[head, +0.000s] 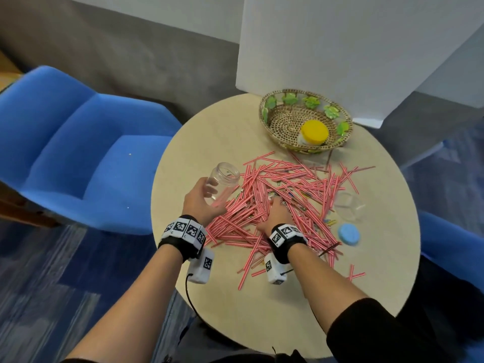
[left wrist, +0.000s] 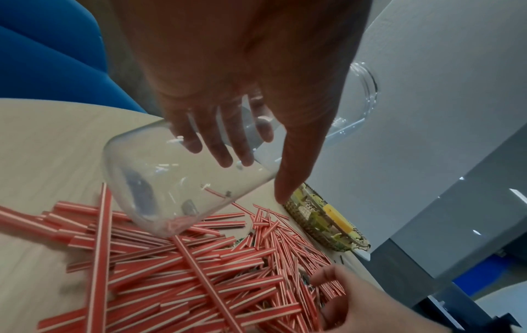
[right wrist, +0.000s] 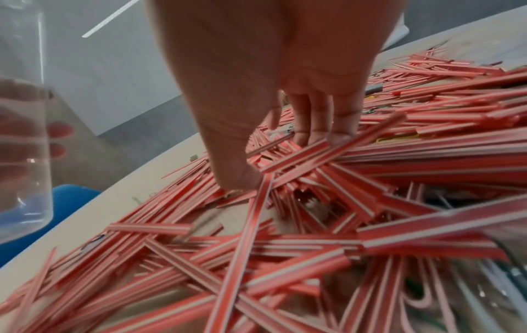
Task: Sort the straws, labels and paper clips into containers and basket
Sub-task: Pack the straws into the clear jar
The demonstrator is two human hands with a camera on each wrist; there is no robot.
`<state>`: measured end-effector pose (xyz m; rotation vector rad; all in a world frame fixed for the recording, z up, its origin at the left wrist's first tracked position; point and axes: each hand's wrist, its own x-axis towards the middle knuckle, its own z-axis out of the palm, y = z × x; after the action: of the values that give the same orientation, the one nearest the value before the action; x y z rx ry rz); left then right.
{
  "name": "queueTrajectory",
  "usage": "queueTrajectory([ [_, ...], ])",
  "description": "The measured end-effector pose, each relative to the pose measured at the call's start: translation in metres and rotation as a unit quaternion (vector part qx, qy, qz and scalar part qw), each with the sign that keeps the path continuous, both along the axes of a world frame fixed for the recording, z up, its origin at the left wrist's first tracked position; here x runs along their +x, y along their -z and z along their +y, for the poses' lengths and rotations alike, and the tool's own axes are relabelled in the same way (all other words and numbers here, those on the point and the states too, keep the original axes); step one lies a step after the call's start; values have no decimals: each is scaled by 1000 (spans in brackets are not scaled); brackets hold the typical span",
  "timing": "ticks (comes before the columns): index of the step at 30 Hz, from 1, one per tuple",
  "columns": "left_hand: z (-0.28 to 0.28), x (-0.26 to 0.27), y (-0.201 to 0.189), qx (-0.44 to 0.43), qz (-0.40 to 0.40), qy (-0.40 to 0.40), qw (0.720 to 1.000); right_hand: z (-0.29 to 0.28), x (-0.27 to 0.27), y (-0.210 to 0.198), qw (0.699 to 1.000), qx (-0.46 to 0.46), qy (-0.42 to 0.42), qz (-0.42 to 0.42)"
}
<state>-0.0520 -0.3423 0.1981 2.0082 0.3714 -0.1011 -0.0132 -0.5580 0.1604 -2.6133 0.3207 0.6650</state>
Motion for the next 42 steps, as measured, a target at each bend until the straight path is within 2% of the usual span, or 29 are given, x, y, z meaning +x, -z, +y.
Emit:
queueTrajectory([
  [4,-7,1,-2,-3,17,27,1000,-1,6,1,999,20,42,-7],
  [7,-10,1,-2,-3,37,45,998,-5,12,-4,994,66,78,26],
  [9,-11,0,-2,0,47,59,997,-3,15,-7,993,81,68,53],
  [11,-11,-1,1,5,53,66,996,5,17,-7,996,55,41,59],
  [15,-12,-4,3,11,58,70,996,15,15,-3,999,10,49,8],
  [23,-14,-3,2,12,53,79,995,-6,14,-12,998,-11,35,57],
  [29,-30,3,5,8,47,90,995,-35,13,-20,987,127,99,16],
  [31,-36,5,6,6,46,98,994,-42,15,-22,961,225,160,1],
  [34,-46,10,6,5,44,113,993,-50,13,-34,870,409,274,-1],
  [36,-51,12,7,13,47,123,991,-54,9,-49,828,481,288,-16],
  [42,-64,17,11,45,52,169,983,-65,15,-106,770,552,290,-139],
])
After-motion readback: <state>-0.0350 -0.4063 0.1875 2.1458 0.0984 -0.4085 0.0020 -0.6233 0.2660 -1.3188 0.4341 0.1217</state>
